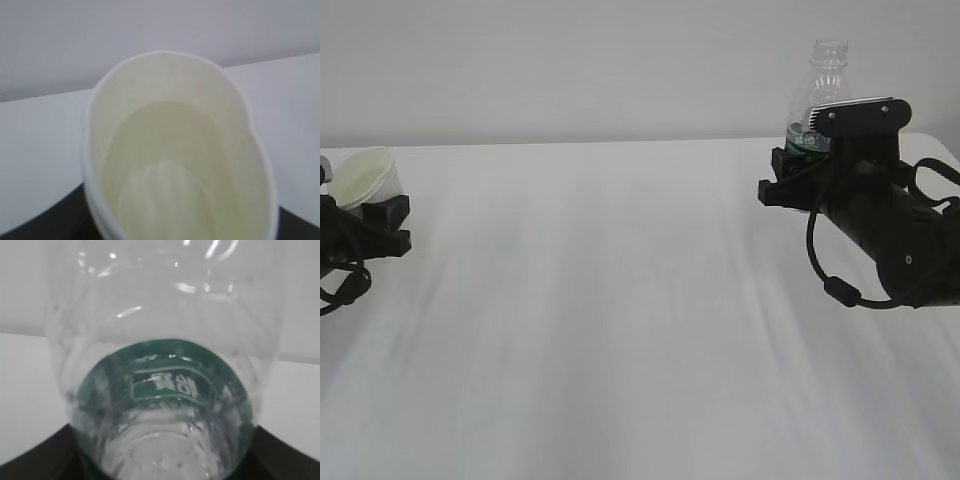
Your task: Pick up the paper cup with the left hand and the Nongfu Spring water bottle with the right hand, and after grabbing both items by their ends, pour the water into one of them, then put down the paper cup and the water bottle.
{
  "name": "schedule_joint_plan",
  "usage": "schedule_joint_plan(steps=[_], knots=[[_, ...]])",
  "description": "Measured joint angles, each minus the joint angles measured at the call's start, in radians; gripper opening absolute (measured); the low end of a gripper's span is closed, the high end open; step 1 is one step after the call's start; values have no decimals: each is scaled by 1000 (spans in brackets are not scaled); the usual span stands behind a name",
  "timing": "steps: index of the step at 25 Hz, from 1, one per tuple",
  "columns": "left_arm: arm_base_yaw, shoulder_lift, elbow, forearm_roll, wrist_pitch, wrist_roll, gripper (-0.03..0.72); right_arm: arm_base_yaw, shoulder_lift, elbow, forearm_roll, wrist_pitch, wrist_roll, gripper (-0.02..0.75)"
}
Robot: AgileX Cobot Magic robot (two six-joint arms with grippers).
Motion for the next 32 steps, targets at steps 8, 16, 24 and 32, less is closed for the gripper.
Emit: schedule_joint_plan(steps=[8, 16, 24, 32], knots=[[0, 55, 0, -9, -24, 0, 397, 0, 0, 12, 0, 0, 0, 456], [0, 92, 0, -27, -49, 0, 397, 0, 0, 28, 0, 0, 0, 456], [0, 122, 0, -29, -82, 0, 397, 0, 0, 28, 0, 0, 0, 456], [0, 135, 0, -33, -85, 0, 397, 0, 0, 28, 0, 0, 0, 456]])
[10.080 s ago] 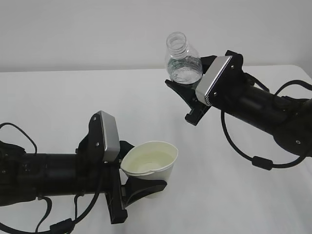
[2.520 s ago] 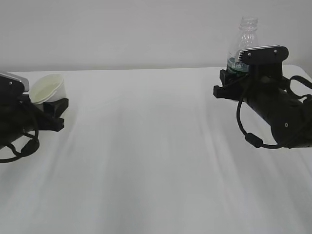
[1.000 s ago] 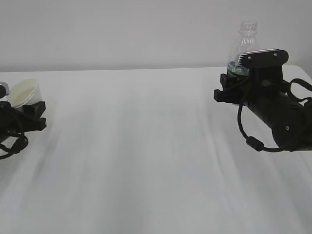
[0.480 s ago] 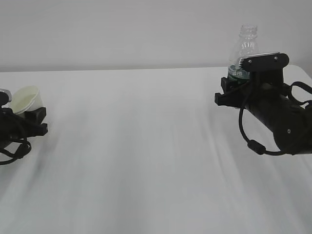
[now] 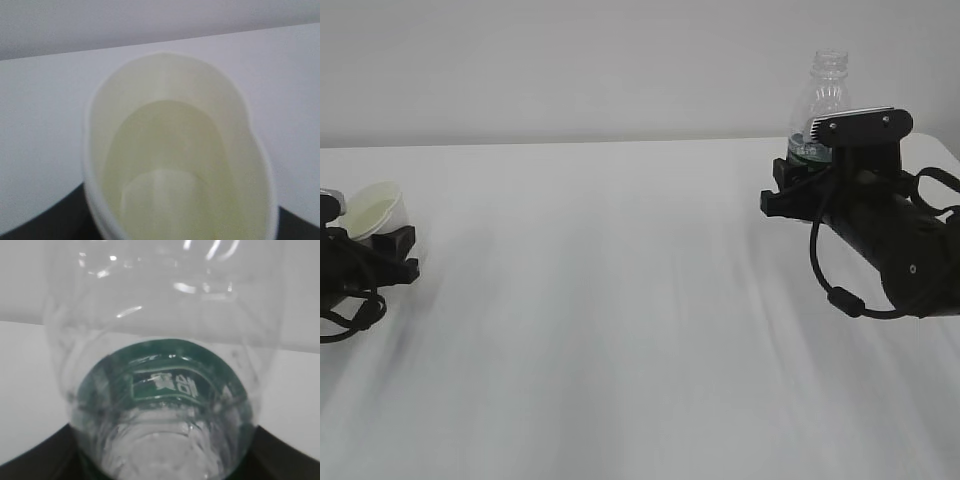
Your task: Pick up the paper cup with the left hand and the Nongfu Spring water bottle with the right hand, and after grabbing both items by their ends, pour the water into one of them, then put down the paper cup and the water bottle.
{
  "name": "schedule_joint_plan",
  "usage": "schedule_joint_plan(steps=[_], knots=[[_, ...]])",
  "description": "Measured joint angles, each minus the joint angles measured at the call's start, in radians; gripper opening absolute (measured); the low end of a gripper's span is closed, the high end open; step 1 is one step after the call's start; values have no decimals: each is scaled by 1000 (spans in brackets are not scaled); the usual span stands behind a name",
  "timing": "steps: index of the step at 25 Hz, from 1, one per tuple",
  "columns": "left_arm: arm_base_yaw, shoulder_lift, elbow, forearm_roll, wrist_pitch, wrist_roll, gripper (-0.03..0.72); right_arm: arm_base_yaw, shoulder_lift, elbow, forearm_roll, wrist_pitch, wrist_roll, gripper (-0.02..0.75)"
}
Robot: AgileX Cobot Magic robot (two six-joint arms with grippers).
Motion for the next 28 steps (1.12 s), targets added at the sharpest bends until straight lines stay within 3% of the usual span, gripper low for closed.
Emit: schedule_joint_plan(steps=[28], knots=[[0, 68, -4, -4, -25, 0, 396, 0, 0, 0, 0, 0, 8, 456]])
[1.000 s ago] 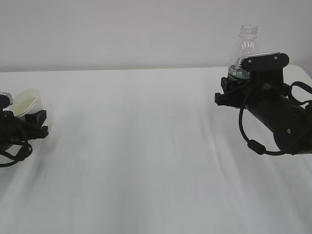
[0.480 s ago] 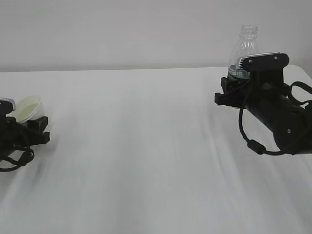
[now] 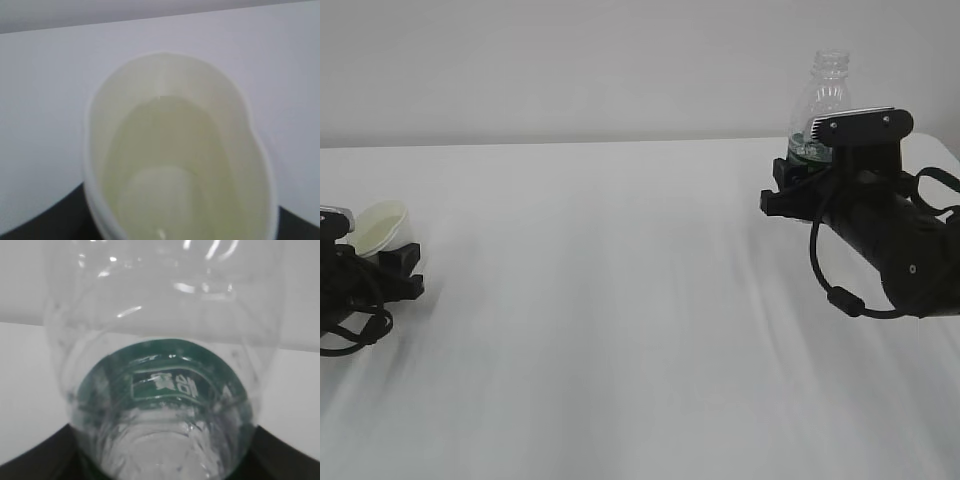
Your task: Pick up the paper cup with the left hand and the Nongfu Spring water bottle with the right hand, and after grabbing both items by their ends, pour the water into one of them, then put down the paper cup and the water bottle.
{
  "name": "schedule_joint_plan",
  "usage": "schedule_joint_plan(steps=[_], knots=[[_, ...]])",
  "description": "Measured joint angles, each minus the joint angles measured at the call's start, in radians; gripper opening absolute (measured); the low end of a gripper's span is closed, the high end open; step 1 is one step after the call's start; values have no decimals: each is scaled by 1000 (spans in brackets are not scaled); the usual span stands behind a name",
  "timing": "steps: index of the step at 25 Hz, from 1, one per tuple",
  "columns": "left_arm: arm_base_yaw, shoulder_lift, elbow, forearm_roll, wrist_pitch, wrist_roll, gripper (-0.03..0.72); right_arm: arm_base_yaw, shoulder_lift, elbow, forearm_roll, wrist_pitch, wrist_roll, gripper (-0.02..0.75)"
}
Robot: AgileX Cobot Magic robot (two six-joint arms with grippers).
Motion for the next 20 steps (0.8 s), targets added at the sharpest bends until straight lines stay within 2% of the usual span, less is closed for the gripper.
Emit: schedule_joint_plan(steps=[6, 12, 20], knots=[[0, 2, 0, 17, -2, 0, 413, 0, 0, 0, 0, 0, 0, 456], [2, 2, 0, 24, -2, 0, 568, 0, 0, 0, 0, 0, 0, 456], [2, 2, -1, 25, -2, 0, 593, 0, 0, 0, 0, 0, 0, 456]])
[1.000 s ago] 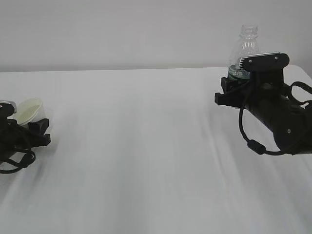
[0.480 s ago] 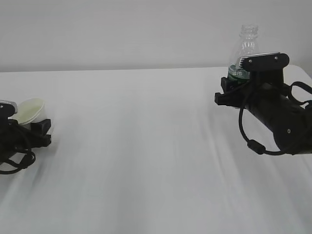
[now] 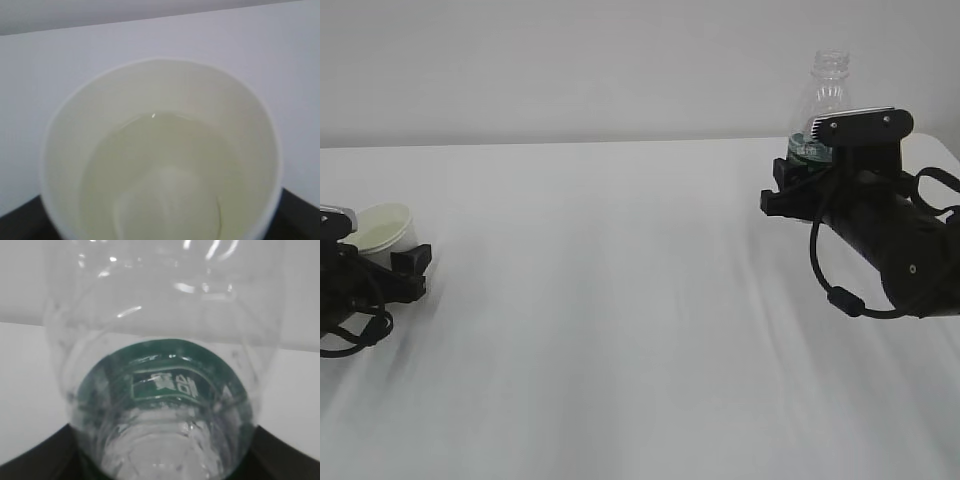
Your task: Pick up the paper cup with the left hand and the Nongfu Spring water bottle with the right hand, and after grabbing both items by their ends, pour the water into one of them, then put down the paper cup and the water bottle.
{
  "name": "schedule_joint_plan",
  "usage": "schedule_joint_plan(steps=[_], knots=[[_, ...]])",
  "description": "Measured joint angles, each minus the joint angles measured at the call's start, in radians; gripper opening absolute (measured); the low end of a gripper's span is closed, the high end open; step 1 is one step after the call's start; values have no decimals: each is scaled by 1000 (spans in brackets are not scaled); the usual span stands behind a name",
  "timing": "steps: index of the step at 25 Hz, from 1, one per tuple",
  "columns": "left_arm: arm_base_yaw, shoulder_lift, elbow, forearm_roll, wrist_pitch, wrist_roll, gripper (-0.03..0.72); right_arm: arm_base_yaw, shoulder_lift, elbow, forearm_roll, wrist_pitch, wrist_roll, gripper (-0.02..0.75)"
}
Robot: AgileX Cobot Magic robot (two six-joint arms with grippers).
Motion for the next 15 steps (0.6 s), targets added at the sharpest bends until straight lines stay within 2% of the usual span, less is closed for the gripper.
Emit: schedule_joint_plan(steps=[15], knots=[[0, -80, 92, 0, 0, 0, 597, 0, 0, 0, 0, 0, 0, 456]])
